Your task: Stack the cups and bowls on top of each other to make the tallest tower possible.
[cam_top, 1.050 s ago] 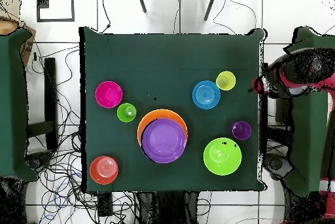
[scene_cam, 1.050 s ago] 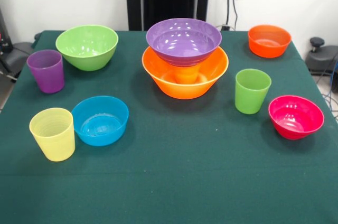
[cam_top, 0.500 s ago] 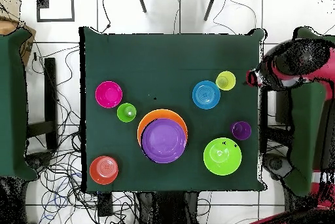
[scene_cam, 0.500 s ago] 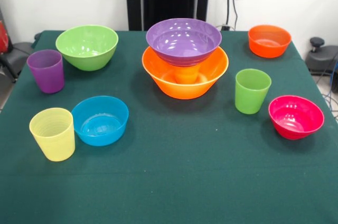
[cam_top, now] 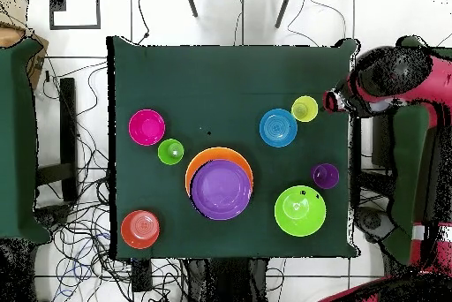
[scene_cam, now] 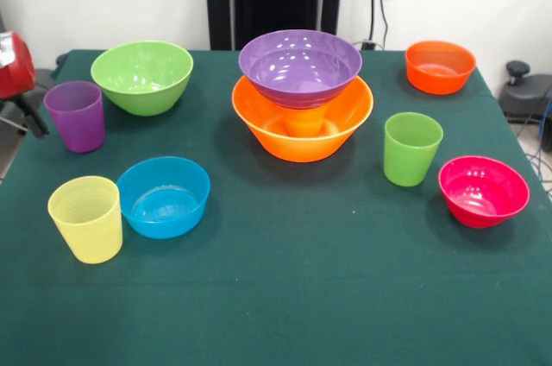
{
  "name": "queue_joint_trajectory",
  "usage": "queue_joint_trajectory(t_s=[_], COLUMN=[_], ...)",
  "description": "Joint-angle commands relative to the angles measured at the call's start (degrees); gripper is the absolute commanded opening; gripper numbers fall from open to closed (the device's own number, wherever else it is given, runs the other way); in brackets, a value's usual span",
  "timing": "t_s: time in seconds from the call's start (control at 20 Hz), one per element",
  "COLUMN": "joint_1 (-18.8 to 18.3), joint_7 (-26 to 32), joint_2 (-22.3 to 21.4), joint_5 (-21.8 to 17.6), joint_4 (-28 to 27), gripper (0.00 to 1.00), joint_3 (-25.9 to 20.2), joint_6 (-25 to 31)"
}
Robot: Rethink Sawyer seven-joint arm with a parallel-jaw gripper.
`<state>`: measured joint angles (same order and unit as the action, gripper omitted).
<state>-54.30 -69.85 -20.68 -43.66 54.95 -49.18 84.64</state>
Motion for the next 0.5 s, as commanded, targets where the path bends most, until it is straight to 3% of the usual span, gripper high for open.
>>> queue_joint_trajectory(t_s=[0.05, 0.5], joint_1=[2.4, 1.29], joint_7=[6.32, 8.76], joint_2=[0.9, 1.49], joint_5=[-2.31, -2.15], joint_4=[-0.96, -0.78], gripper=[1.0, 1.0], joint_3=[4.76, 4.18], joint_6=[-3.44, -4.69])
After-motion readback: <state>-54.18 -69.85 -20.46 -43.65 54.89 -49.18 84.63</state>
